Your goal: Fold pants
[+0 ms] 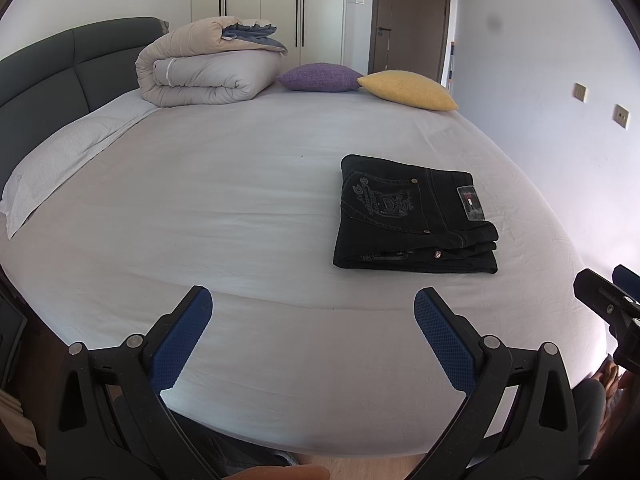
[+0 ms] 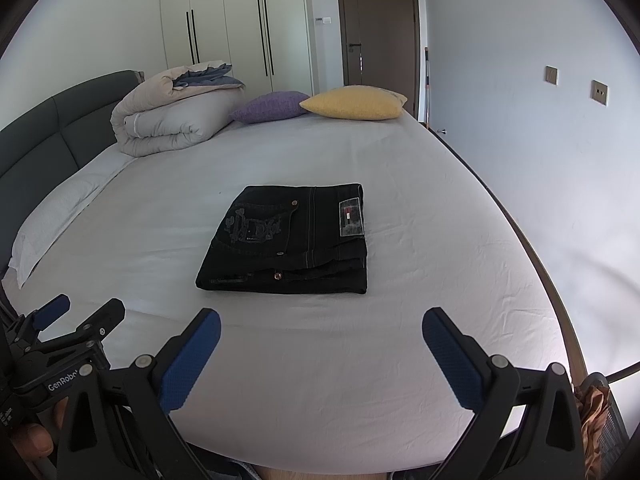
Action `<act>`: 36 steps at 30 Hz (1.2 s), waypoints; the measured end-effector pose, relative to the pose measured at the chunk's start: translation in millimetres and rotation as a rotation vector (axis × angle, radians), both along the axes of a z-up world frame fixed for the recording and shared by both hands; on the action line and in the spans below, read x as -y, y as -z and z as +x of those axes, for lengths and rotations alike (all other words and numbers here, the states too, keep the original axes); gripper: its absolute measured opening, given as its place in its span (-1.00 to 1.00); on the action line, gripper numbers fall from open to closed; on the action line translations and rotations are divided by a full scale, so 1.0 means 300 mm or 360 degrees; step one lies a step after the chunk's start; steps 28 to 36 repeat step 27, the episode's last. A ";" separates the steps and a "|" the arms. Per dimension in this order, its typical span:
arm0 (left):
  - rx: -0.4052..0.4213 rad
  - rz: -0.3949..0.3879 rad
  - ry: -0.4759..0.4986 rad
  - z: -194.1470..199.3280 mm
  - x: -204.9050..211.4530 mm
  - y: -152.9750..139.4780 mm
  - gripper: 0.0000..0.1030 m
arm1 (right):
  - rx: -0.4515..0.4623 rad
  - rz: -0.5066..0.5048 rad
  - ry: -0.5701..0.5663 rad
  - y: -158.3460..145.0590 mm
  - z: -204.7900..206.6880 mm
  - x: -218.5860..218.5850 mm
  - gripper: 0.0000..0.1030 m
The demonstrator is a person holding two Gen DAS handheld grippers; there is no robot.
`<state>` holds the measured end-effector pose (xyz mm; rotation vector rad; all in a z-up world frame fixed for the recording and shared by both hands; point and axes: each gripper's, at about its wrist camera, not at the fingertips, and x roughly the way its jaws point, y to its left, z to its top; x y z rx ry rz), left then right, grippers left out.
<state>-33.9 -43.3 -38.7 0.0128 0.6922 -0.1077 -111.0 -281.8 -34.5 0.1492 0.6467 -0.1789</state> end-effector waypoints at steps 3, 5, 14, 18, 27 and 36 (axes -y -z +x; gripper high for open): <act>0.0000 0.0000 0.0000 0.000 0.000 0.000 1.00 | -0.0001 -0.0001 0.0000 0.001 0.001 0.001 1.00; -0.0002 0.0000 -0.0001 -0.003 0.002 0.002 1.00 | -0.0003 0.0000 0.0000 0.000 0.002 0.001 1.00; -0.0003 0.0001 -0.0004 -0.001 -0.001 0.001 1.00 | -0.0004 0.0003 0.0000 0.000 0.005 0.005 1.00; -0.0011 0.0003 0.0001 -0.007 0.000 0.015 1.00 | -0.0008 0.0005 -0.0003 0.009 0.004 0.004 1.00; -0.0010 0.0021 0.0028 -0.011 -0.008 0.021 1.00 | -0.0013 0.0017 -0.0005 0.024 -0.004 0.000 1.00; -0.0010 0.0021 0.0028 -0.011 -0.008 0.021 1.00 | -0.0013 0.0017 -0.0005 0.024 -0.004 0.000 1.00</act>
